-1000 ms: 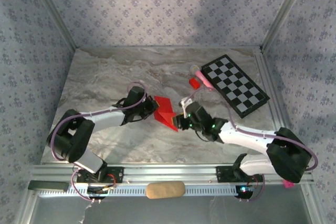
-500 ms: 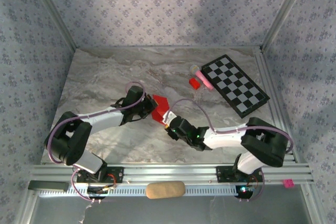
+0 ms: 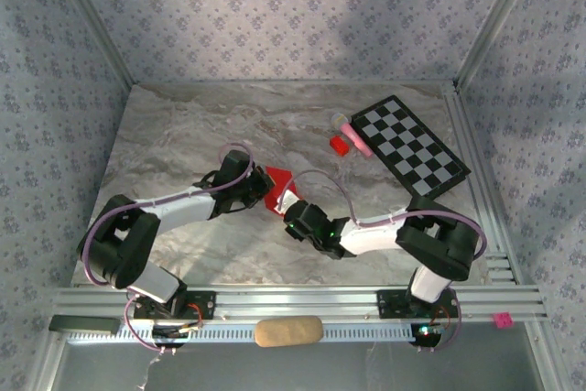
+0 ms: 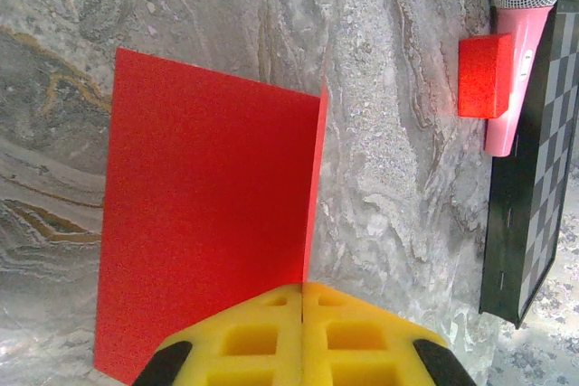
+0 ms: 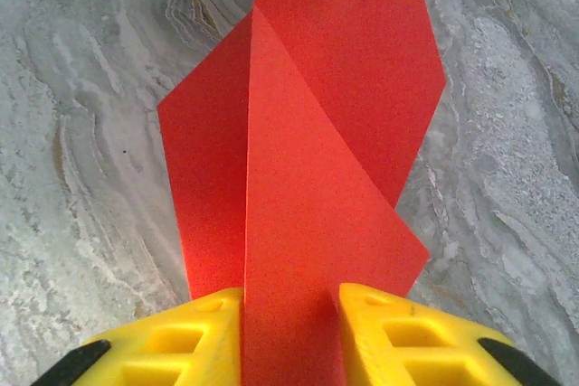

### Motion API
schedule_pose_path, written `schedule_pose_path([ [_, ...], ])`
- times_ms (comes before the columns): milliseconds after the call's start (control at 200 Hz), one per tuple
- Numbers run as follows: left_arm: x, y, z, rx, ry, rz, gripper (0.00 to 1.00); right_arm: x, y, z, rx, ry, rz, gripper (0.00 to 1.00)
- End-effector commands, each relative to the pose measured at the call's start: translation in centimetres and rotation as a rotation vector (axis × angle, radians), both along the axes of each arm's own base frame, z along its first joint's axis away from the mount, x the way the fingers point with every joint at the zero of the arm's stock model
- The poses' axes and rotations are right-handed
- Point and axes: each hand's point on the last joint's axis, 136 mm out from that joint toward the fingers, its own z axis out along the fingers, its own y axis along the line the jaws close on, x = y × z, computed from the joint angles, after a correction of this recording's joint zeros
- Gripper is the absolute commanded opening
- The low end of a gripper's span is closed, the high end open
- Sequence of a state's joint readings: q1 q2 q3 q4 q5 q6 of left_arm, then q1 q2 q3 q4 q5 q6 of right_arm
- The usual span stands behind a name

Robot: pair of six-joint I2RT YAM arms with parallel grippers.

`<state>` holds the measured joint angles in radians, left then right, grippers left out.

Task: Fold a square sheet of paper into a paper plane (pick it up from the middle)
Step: Fourth fold the wing at the center of the table.

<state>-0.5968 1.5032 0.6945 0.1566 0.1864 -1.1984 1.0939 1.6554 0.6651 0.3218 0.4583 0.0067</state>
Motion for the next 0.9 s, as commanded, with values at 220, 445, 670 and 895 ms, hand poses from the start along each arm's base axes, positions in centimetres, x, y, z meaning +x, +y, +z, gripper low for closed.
schedule_pose_path([
  [220,-0.13,0.15,0.65,-0.009,0.001,0.016,0.02,0.42,-0.13,-0.06,0.007,-0.002,-0.052,0.25],
  [445,-0.13,0.2,0.47,-0.007,0.004,0.017,0.03,0.33,-0.14,-0.35,0.011,0.009,-0.056,0.21],
  [670,-0.06,0.23,0.54,-0.006,0.001,0.021,0.03,0.36,-0.12,-0.37,0.014,0.014,-0.055,0.19],
  [895,-0.09,0.24,0.42,-0.005,0.004,0.021,0.03,0.25,-0.05,-0.47,0.027,0.024,-0.055,0.14],
])
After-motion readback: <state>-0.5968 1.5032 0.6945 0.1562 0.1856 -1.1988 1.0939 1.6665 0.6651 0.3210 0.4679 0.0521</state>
